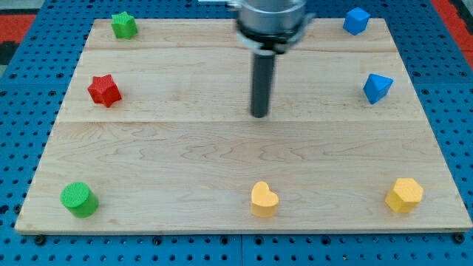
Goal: Move the red star below the red circle
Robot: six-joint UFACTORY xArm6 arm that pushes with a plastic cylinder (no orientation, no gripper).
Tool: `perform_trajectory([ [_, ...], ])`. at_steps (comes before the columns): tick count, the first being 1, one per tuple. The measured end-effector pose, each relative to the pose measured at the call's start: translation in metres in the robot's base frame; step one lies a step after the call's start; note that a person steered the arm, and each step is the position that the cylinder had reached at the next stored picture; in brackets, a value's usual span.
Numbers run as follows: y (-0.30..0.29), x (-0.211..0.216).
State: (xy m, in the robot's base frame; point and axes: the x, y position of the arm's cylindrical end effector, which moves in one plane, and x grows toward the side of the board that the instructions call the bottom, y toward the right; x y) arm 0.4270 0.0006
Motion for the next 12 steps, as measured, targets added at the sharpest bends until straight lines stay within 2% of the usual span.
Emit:
perform_trajectory([
  [2, -0.216, 0.002],
  [3, -0.290, -0.010],
  [4, -0.275, -0.040],
  [5, -0.183, -0.061],
  [6, -0.150, -0.063],
  [7, -0.207, -0.040],
  [8, -0.219, 0.009],
  [9, -0.162, -0.011],
  [11, -0.031, -0.127],
  [12, -0.045, -0.132],
])
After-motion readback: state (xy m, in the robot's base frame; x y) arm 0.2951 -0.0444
